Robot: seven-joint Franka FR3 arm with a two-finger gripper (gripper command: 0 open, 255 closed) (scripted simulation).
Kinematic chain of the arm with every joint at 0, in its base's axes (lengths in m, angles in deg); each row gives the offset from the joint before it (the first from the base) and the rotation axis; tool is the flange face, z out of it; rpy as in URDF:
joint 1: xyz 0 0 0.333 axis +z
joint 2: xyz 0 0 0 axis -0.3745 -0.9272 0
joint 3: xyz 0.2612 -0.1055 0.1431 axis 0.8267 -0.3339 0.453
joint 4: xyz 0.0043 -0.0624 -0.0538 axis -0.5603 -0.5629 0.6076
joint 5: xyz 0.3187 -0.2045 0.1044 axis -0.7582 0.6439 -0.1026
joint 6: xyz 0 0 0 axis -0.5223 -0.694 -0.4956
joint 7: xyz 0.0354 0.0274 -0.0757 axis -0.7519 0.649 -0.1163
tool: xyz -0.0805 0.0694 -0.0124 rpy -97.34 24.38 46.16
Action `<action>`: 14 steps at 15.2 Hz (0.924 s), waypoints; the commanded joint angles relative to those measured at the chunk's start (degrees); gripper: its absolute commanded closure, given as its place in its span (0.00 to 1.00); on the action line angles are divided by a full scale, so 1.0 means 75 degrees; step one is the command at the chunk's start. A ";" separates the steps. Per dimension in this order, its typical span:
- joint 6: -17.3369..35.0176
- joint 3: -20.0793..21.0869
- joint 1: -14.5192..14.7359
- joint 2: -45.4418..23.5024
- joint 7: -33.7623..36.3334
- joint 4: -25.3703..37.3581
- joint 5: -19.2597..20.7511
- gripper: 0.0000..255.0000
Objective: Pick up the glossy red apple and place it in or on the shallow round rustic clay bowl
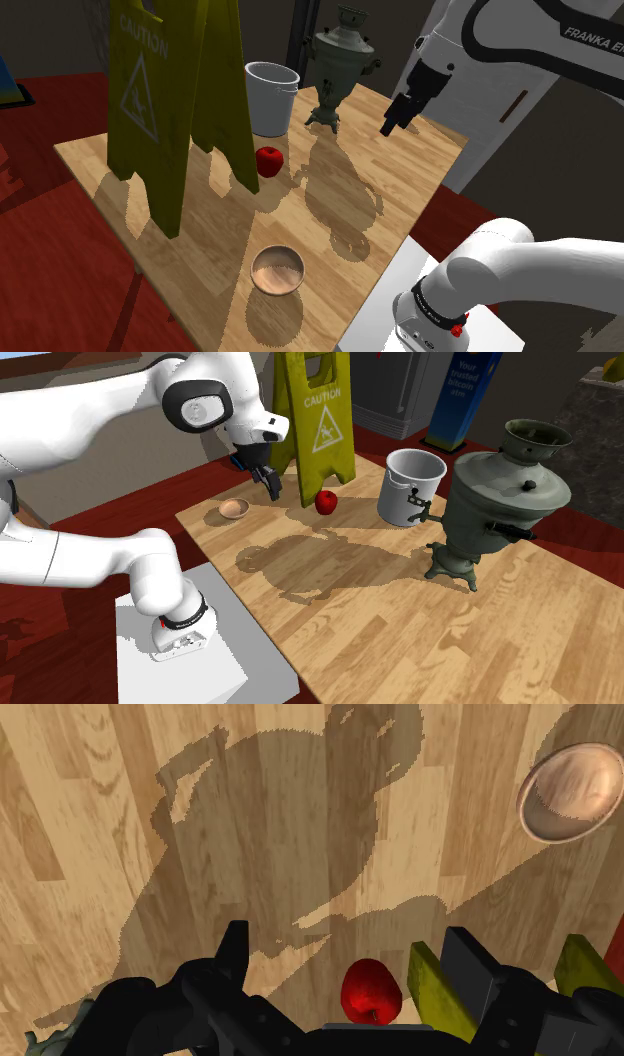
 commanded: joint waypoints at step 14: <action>0.2689 0.1028 0.0043 -0.3154 0.1395 0.0606 -0.0420 0.00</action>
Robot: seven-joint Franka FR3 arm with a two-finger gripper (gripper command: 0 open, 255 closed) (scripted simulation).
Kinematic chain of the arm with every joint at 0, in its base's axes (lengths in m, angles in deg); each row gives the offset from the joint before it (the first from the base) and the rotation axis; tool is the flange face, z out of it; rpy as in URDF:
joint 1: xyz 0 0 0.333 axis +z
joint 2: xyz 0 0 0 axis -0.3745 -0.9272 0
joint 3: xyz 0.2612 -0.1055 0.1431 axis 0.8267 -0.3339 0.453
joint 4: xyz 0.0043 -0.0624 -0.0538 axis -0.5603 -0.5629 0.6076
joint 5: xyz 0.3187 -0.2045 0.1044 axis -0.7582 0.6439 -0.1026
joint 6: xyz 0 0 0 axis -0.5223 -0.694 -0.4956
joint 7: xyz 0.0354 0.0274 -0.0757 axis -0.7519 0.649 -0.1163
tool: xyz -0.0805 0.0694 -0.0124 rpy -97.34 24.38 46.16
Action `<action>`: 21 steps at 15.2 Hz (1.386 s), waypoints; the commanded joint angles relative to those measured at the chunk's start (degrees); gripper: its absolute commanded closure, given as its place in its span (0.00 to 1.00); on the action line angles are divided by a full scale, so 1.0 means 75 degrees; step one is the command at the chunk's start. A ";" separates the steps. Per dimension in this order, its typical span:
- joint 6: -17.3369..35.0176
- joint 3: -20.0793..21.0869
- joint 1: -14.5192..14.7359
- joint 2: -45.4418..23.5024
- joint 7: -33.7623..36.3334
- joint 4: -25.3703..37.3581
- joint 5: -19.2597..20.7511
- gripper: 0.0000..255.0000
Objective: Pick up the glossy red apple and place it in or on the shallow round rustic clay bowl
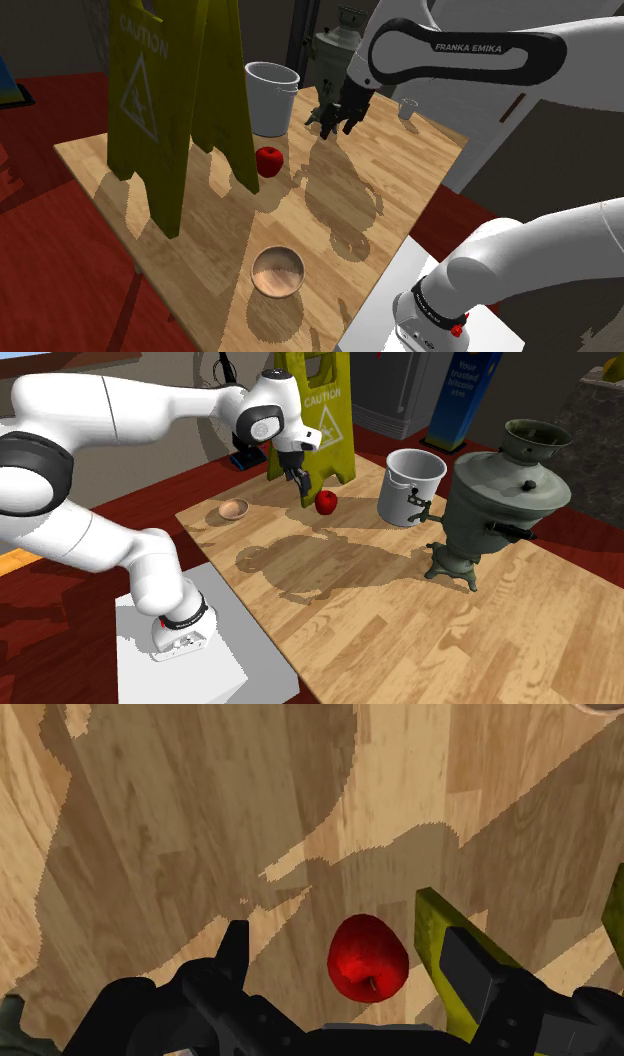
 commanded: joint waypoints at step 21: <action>0.2279 0.0701 0.0210 -0.4864 0.2015 0.2703 0.0901 0.00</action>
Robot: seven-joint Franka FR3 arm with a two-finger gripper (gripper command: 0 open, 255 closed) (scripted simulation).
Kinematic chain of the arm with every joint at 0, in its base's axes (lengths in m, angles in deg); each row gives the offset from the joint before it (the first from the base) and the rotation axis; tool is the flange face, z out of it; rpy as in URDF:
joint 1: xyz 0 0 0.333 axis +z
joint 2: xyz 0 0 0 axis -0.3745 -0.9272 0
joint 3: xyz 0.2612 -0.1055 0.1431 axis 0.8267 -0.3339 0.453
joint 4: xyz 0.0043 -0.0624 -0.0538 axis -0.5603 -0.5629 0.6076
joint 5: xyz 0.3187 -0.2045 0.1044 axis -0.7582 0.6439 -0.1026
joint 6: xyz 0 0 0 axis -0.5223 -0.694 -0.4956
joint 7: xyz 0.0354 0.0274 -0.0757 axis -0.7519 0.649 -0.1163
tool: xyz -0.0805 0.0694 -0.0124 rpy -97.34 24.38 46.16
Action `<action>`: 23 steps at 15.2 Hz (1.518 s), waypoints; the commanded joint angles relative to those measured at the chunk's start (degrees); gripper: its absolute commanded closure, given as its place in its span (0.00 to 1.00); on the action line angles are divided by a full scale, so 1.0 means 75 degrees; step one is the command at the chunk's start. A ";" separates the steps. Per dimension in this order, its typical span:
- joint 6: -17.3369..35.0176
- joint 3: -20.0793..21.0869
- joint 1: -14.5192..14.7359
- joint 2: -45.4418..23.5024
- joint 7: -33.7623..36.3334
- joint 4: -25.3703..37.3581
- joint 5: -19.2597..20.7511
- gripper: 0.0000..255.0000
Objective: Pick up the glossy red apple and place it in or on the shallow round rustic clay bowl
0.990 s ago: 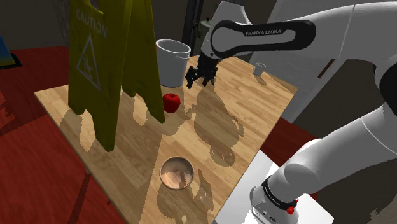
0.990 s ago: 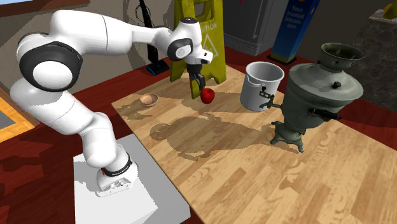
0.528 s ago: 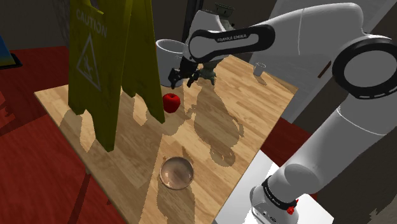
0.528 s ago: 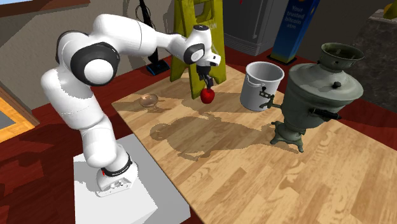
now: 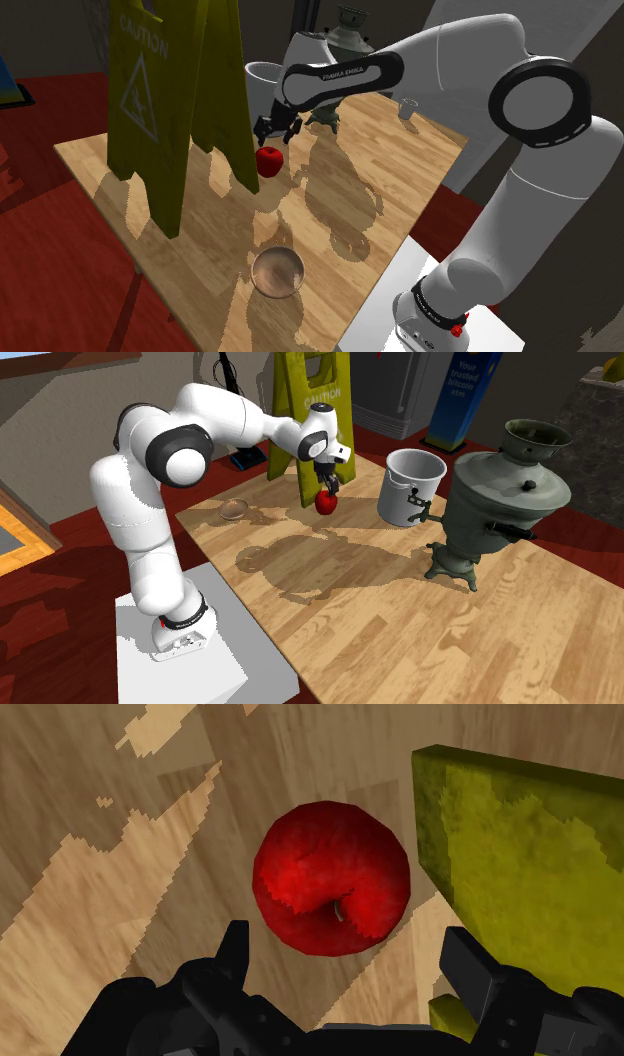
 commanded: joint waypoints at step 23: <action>-0.0157 0.0005 0.0010 0.0000 0.0019 0.0161 0.0005 1.00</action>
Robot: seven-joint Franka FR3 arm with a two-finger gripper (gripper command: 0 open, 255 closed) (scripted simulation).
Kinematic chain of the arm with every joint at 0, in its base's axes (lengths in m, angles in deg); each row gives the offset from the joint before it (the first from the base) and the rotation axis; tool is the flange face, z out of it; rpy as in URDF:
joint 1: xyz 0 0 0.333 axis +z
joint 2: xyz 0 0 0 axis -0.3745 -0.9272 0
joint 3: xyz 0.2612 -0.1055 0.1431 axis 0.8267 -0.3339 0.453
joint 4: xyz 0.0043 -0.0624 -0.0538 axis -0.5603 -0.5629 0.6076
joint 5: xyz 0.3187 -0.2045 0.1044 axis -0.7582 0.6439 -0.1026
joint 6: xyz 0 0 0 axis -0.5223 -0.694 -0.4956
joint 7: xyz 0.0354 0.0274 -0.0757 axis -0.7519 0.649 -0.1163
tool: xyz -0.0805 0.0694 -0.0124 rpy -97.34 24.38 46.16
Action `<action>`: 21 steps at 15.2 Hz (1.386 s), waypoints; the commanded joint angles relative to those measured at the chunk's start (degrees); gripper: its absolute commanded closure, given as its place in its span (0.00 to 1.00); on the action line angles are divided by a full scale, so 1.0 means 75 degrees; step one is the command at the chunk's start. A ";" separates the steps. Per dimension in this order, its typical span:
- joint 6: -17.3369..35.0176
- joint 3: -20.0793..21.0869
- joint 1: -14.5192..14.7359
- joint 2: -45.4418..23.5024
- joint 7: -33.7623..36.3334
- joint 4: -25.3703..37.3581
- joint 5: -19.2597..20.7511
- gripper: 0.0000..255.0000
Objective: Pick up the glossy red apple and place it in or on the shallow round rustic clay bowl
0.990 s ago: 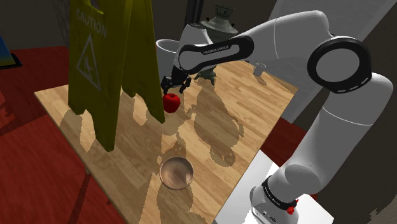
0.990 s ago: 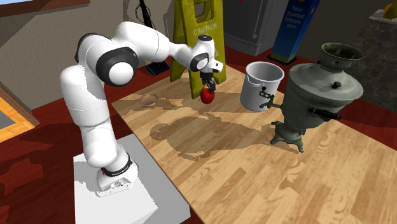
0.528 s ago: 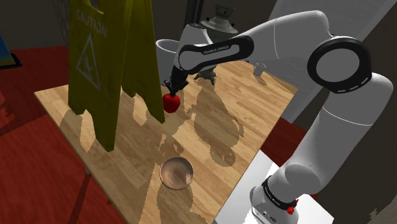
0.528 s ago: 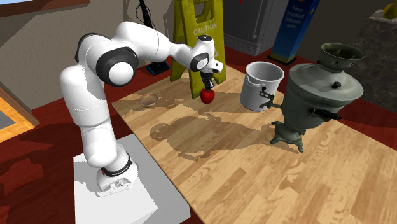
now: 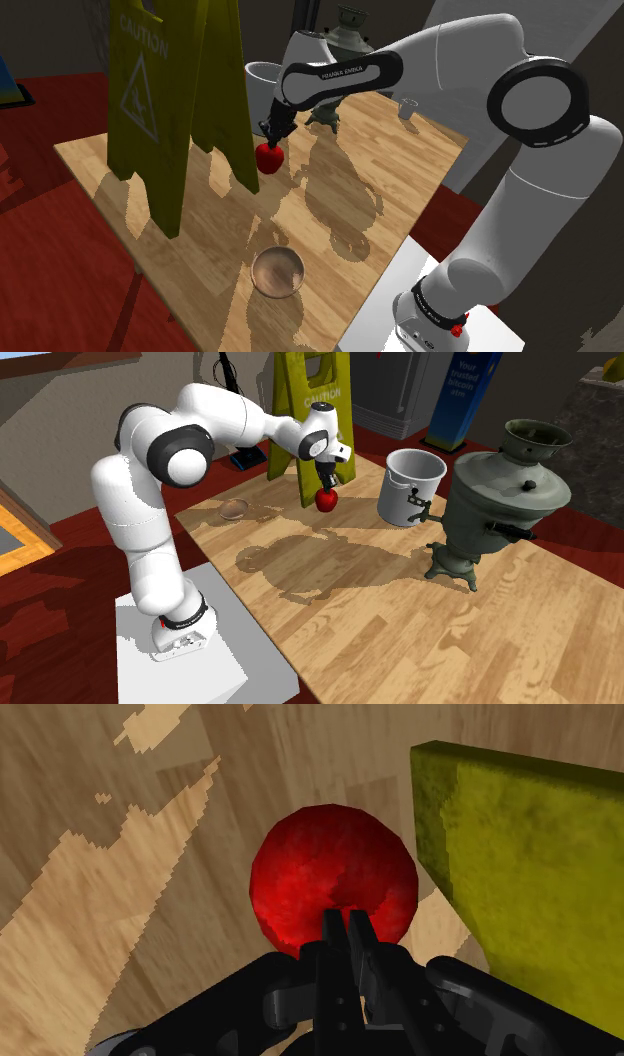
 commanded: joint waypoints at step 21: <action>-0.1913 0.0071 0.0010 0.0792 0.0048 0.1146 -0.0185 1.00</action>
